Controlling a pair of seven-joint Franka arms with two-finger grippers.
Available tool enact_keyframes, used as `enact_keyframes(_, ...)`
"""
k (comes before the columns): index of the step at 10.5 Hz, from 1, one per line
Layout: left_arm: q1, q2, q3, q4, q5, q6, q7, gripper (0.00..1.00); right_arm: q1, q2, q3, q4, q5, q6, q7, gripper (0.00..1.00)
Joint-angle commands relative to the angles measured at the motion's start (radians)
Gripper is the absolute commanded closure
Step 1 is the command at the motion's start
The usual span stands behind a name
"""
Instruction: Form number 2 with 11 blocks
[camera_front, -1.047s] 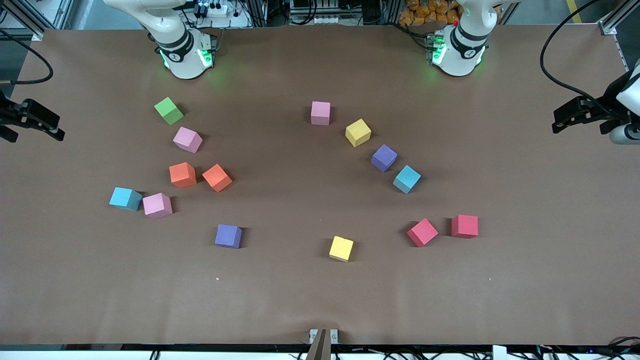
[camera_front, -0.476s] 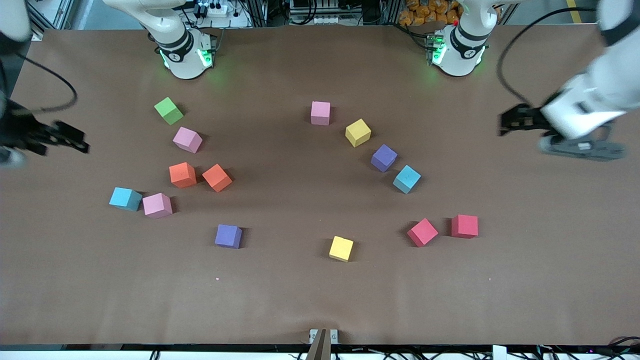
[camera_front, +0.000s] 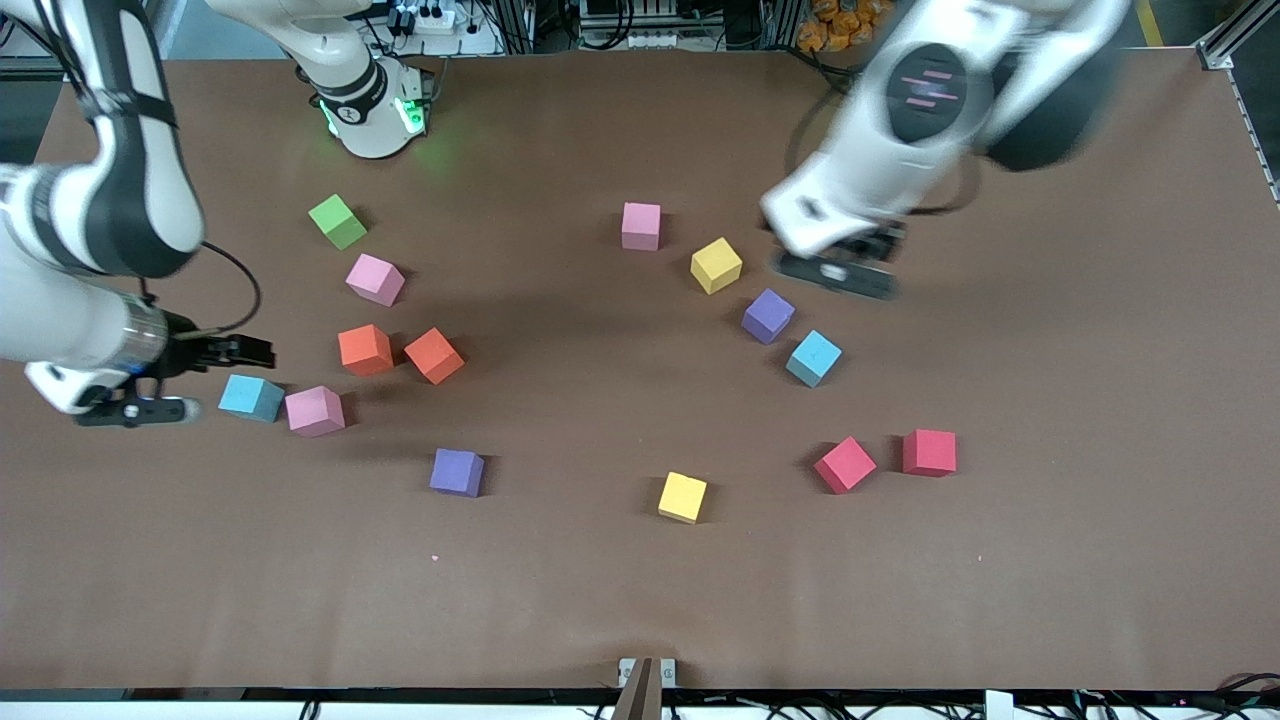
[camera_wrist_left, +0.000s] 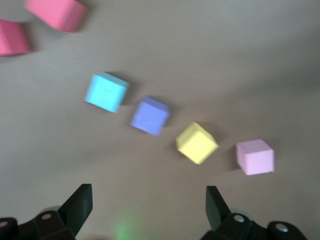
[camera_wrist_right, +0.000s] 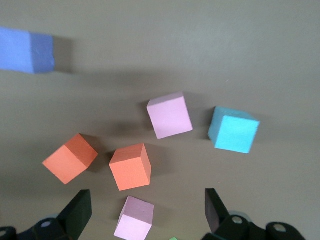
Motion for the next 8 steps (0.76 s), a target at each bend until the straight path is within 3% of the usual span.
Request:
enact_keyframes(1,-0.160,0.038,0.001,-0.050,-0.005,0.075,-0.206,0.00,0.036,-0.044,-0.001,-0.096,0.010,0.032,0.005,0.00)
enact_keyframes(3,-0.234,0.127,-0.027,-0.052,-0.006,0.135,-0.351,0.00,0.042,-0.059,-0.001,-0.202,0.010,0.135,0.002,0.00)
enact_keyframes(5,-0.236,0.193,-0.097,-0.084,0.003,0.248,-0.460,0.00,0.030,-0.076,-0.002,-0.318,0.010,0.247,-0.021,0.00)
enact_keyframes(8,-0.274,0.256,-0.115,-0.148,0.013,0.411,-0.644,0.00,0.054,-0.062,-0.001,-0.424,0.012,0.397,-0.046,0.00)
